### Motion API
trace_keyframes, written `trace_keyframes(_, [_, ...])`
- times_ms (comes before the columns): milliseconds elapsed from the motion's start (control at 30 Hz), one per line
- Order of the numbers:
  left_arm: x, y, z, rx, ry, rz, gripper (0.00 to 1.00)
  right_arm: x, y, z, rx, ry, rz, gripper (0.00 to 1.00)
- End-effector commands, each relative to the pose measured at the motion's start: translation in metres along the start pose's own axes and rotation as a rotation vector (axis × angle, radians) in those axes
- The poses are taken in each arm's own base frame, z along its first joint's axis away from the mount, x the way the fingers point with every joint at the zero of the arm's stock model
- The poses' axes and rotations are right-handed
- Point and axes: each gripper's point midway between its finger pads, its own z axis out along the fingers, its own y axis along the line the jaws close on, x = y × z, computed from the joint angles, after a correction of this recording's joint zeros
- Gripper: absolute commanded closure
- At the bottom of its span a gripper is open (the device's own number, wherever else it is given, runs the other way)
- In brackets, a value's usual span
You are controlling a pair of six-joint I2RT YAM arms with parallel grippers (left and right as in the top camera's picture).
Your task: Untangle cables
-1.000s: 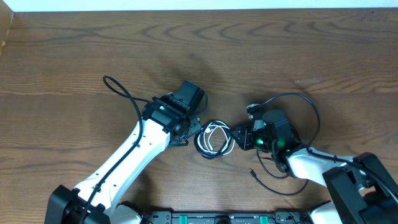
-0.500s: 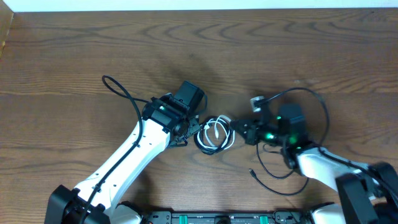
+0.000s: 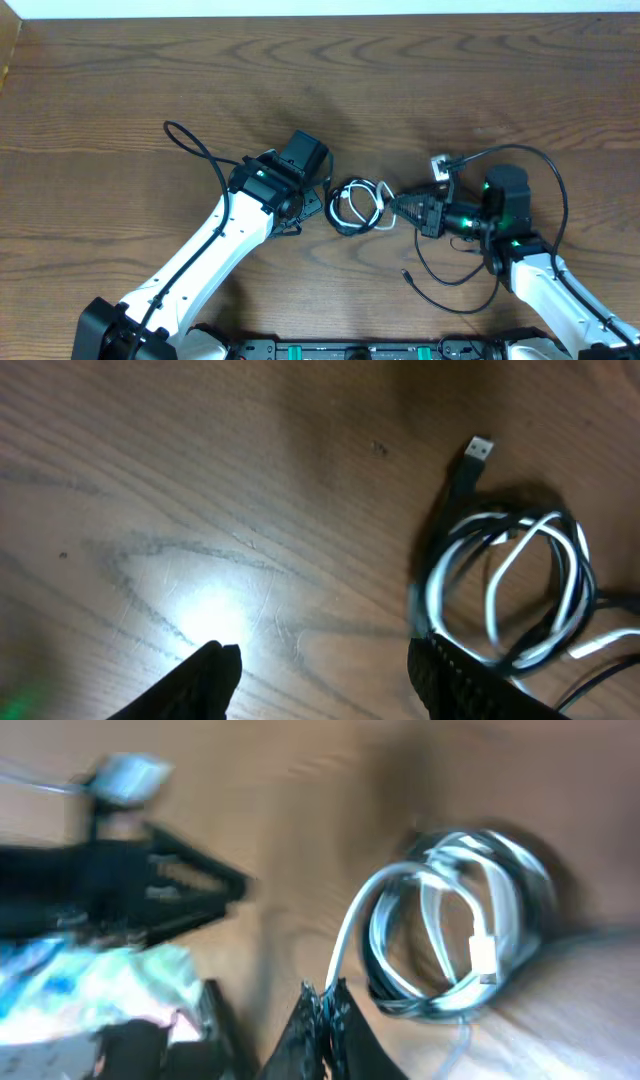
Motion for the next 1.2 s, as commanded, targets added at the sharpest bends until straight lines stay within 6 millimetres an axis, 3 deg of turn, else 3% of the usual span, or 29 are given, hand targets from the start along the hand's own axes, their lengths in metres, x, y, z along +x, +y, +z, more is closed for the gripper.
trace_keyframes(0, [-0.004,-0.001,-0.007,0.01,-0.024,-0.007,0.4,0.003,-0.033,-0.005,0.177,-0.033,0.099,0.99])
trace_keyframes(300, [-0.007,-0.005,-0.006,0.025,-0.032,-0.009,0.39,0.039,-0.057,-0.013,0.305,0.059,0.299,0.99])
trace_keyframes(400, [-0.007,-0.006,-0.006,0.03,-0.035,-0.01,0.39,0.051,-0.065,-0.018,0.361,0.083,0.343,0.78])
trace_keyframes(633, [0.001,-0.012,-0.006,0.062,0.013,-0.012,0.39,0.049,-0.078,-0.029,0.47,0.048,0.328,0.5])
trace_keyframes(667, [0.004,-0.014,-0.006,0.069,0.029,-0.01,0.39,0.045,-0.077,-0.031,0.478,0.031,0.315,0.39])
trace_keyframes(700, [0.008,-0.015,-0.005,0.074,0.045,-0.01,0.39,0.038,-0.076,-0.035,0.496,0.001,0.294,0.18])
trace_keyframes(767, [0.015,-0.015,-0.002,0.072,0.069,-0.033,0.39,0.03,-0.075,-0.041,0.527,-0.036,0.272,0.01])
trace_keyframes(967, [0.052,-0.022,0.03,0.08,0.155,-0.073,0.38,0.009,-0.066,-0.065,0.617,-0.169,0.275,0.01])
trace_keyframes(1167, [0.079,-0.036,0.065,0.096,0.182,-0.092,0.38,0.007,-0.056,-0.076,0.619,-0.217,0.264,0.01])
